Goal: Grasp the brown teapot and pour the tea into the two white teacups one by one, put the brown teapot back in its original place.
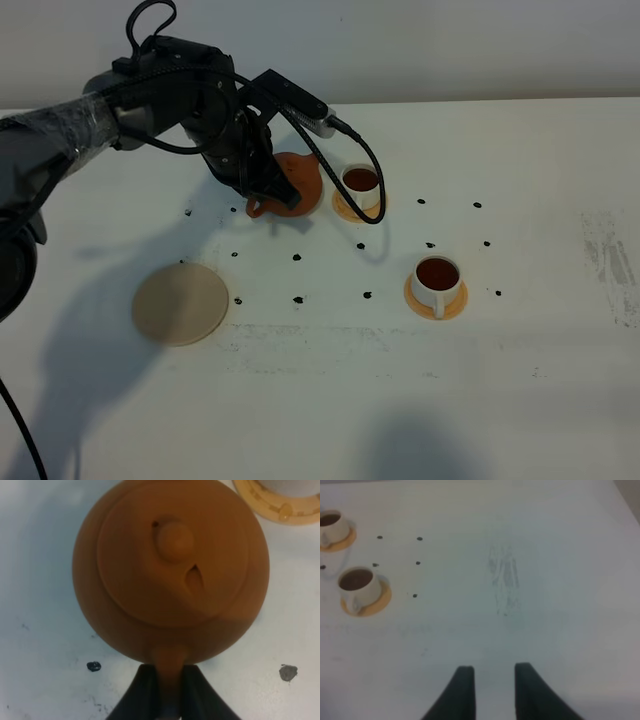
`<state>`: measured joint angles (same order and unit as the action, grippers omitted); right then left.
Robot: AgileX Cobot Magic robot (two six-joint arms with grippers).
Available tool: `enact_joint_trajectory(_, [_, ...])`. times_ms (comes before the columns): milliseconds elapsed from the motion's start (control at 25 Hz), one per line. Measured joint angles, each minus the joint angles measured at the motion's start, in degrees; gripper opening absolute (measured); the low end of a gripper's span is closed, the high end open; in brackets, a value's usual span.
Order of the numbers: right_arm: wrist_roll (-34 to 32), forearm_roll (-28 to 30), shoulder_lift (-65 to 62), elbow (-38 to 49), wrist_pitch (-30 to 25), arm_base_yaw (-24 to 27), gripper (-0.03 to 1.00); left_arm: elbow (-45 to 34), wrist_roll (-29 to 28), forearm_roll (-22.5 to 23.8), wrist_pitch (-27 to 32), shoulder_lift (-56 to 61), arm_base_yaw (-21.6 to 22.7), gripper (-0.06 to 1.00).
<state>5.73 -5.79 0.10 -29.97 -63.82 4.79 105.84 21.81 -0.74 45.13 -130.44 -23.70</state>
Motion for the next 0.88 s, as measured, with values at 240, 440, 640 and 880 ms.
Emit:
enact_joint_trajectory(240, [0.0, 0.0, 0.0, 0.0, 0.0, 0.0, 0.22, -0.7, 0.0, 0.1, -0.1, 3.7, 0.1, 0.09])
enact_joint_trajectory(440, [0.0, 0.0, 0.0, 0.0, 0.0, 0.0, 0.22, -6.5, 0.0, 0.1, -3.2, 8.7, 0.4, 0.09])
enact_joint_trajectory(640, [0.0, 0.0, 0.0, 0.0, 0.0, 0.0, 0.22, -17.7, 0.0, 0.1, -6.2, 15.0, 1.4, 0.09])
enact_joint_trajectory(880, [0.0, 0.0, 0.0, 0.0, 0.0, 0.0, 0.22, -34.0, -2.9, -1.3, -12.0, 27.6, 2.2, 0.09])
